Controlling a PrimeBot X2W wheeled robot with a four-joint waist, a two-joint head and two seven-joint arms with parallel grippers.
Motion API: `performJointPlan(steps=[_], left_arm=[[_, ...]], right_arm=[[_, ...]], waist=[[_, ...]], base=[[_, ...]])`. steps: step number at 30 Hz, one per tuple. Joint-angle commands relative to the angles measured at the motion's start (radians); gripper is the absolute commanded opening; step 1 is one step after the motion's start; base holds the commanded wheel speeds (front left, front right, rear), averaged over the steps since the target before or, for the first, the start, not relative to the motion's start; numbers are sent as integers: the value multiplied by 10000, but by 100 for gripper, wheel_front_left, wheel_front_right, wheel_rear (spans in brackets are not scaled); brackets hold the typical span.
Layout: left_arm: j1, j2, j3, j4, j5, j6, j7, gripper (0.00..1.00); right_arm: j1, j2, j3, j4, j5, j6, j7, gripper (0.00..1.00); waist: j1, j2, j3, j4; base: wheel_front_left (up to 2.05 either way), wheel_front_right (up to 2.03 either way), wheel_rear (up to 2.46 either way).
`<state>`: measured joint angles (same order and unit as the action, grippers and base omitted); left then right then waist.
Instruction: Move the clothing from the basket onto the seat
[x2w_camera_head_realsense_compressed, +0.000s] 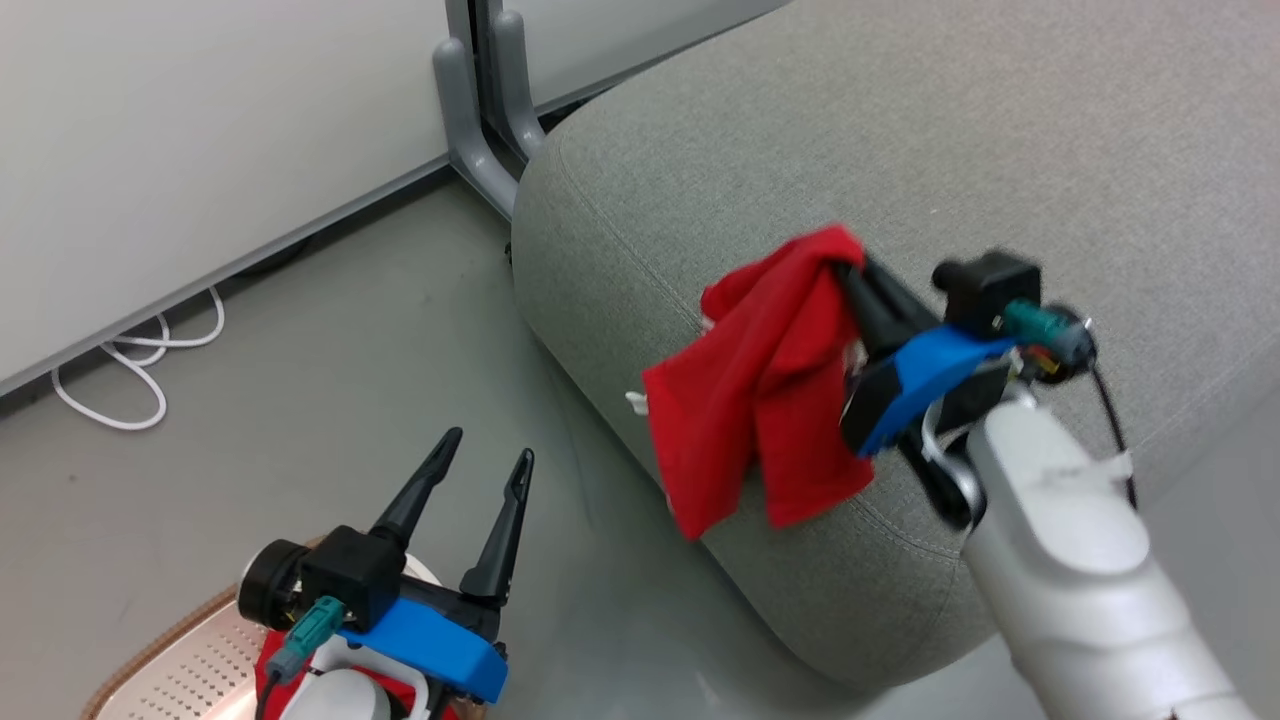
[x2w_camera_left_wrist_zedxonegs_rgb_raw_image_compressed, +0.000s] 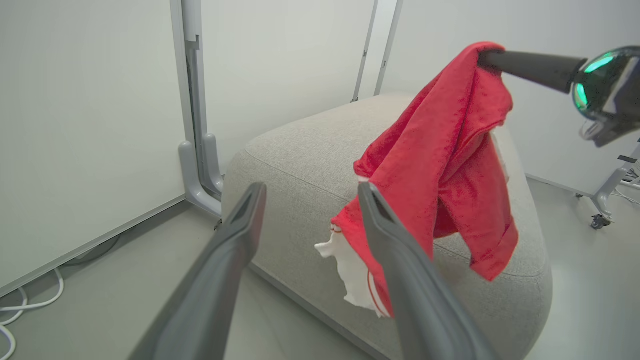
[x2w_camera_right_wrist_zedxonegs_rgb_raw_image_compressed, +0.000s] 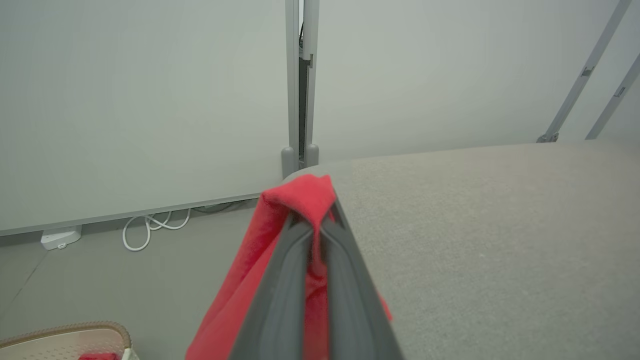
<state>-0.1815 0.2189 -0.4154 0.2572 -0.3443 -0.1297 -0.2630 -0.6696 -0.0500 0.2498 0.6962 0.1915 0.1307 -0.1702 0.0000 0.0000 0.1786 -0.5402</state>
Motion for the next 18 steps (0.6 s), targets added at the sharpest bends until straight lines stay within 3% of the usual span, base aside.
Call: performJointPlan(steps=[1,4,10,18], left_arm=[[-93,86,80,-48,50,-10,-26,100],[-217,312,197,-331,215,-10,-26,100],[-1006,960,-346,-916,278,-10,-19,100],[-2290,1569,-920,-1765,313,-11,231,100]], right_arm=[[-371,-8,-116,-20,-92,1,14,0],[-1575,-33,-1122,193,-295,1,224,0],[-3748,-1062,-3497,539,-534,1,285,0],[-4340,-2000,-5843,1214,-975,1,50,0]], waist=[[0,0,307,-38],[0,0,939,-50],[0,0,2553,618],[0,0,4483,1573]], base=[[0,0,0],[0,0,0],[0,0,0],[0,0,0]])
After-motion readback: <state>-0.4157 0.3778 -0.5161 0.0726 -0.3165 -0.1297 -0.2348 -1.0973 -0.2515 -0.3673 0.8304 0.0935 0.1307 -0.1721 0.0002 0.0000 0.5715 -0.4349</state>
